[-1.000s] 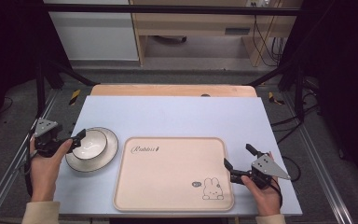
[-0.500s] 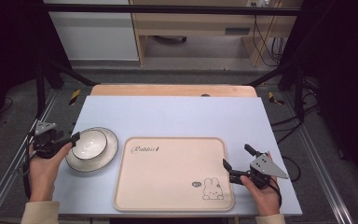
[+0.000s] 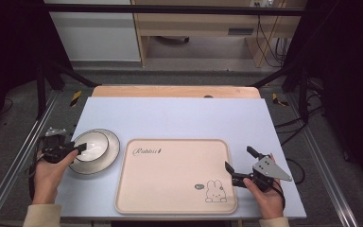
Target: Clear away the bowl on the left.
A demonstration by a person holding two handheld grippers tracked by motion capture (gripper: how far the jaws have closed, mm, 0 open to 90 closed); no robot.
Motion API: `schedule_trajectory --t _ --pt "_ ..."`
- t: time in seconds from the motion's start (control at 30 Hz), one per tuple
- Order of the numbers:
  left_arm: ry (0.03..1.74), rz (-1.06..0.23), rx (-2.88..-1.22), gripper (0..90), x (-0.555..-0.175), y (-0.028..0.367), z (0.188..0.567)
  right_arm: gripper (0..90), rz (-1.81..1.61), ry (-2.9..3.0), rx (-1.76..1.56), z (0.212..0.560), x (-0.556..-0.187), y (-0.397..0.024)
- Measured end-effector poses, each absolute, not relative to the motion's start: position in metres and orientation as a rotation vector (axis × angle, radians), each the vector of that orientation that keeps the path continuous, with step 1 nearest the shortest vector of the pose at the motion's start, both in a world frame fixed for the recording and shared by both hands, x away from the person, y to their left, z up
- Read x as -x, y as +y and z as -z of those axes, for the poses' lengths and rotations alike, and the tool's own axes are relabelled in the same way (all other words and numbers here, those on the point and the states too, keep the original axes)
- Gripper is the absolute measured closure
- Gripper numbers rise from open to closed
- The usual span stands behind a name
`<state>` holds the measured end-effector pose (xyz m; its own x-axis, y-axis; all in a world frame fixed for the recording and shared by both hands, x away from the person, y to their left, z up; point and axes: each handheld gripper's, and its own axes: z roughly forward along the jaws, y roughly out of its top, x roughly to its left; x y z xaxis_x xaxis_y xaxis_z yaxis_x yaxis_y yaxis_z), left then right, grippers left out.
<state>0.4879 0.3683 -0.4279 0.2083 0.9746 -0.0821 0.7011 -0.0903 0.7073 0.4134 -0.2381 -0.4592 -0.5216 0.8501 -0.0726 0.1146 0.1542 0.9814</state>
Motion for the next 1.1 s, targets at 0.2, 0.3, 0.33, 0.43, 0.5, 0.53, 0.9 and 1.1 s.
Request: schedule_trajectory --t 0.2,0.3,0.33,0.43,0.5,0.53,0.9,1.1 --pt "1.557 -0.545 -1.881 52.3 -0.4893 0.3646 0.4294 4.4 -1.425 1.777 -0.919 0.4585 -0.413 -0.238" --pt "1.569 -0.551 -1.864 52.6 -0.4899 0.3652 0.4309 4.4 -1.428 1.781 -0.915 0.4583 -0.4131 -0.2372" --pt "1.569 -0.55 -1.871 52.7 -0.4901 0.3659 0.4315 4.4 -1.427 1.782 -0.912 0.4583 -0.4133 -0.2369" --pt "1.576 -0.549 -1.87 54.8 -0.4907 0.3661 0.4333 4.4 -1.43 1.788 -0.903 0.4584 -0.4143 -0.236" --pt "1.585 -0.539 -1.874 56.1 -0.4911 0.3656 0.4336 4.4 -1.43 1.788 -0.906 0.4587 -0.4147 -0.2356" --pt "1.587 -0.538 -1.874 56.3 -0.4907 0.3656 0.4336 4.4 -1.43 1.79 -0.904 0.459 -0.415 -0.2356" --pt "1.609 -0.531 -1.88 61.7 -0.4902 0.3682 0.4354 4.4 -1.427 1.793 -0.911 0.4596 -0.4142 -0.2355" --pt "1.62 -0.535 -1.856 66.5 -0.4903 0.3691 0.4362 4.4 -1.429 1.791 -0.916 0.4596 -0.4144 -0.2362"
